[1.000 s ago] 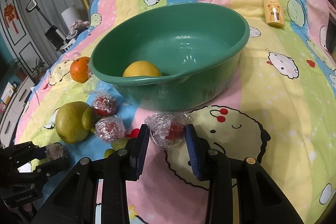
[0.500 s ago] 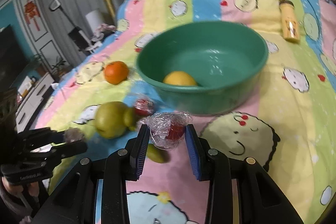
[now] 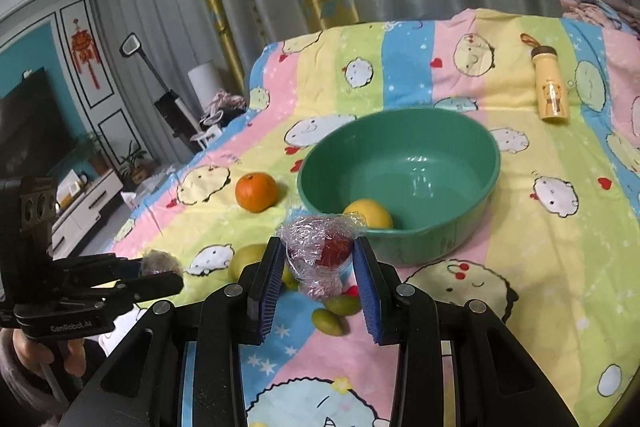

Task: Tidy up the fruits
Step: 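Grasp the plastic-wrapped red fruit with the left gripper and lift, then carry the wrapped red fruit into the green basin and release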

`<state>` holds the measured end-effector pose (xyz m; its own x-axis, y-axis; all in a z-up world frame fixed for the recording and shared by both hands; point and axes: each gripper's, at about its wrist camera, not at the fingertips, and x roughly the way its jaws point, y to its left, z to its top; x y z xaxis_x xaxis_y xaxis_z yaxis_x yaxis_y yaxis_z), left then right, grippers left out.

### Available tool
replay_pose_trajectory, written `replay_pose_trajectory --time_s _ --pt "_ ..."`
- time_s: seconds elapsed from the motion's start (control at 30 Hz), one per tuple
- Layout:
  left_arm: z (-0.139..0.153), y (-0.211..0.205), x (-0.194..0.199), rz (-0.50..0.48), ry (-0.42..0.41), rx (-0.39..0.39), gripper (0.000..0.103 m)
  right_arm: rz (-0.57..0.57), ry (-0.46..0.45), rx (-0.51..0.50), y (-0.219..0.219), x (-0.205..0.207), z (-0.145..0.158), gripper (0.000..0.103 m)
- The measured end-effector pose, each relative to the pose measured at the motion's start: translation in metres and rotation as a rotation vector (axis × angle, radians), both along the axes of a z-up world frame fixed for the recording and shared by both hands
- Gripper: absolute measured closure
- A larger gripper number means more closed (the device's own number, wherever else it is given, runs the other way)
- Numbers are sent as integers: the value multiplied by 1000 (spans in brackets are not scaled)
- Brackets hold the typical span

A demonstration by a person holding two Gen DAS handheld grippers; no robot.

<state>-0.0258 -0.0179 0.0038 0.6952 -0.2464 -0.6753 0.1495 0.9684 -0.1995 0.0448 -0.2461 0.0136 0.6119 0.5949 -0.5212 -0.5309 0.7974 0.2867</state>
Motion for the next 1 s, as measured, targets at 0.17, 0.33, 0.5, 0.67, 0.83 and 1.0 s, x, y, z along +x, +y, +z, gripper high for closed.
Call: replay_pose_trajectory --time_s 0.17,0.33,0.5,0.67,0.83,1.0 --pt "9 -2 7 -6 -22 8 69 -35 -16 -1 -7 3 6 66" --pt "20 -7 23 -22 -37 -8 69 -72 -40 13 -19 7 15 66" --pt "33 -15 47 -48 -58 -37 69 -109 -42 35 -31 17 20 66" --pt "43 -27 79 -67 -52 -70 69 -138 -37 33 -40 31 22 66" --pt "41 -37 115 -79 -4 -104 69 -148 -13 26 -41 53 21 66" --pt "25 -47 143 -77 65 -90 69 -138 13 4 -32 73 15 66"
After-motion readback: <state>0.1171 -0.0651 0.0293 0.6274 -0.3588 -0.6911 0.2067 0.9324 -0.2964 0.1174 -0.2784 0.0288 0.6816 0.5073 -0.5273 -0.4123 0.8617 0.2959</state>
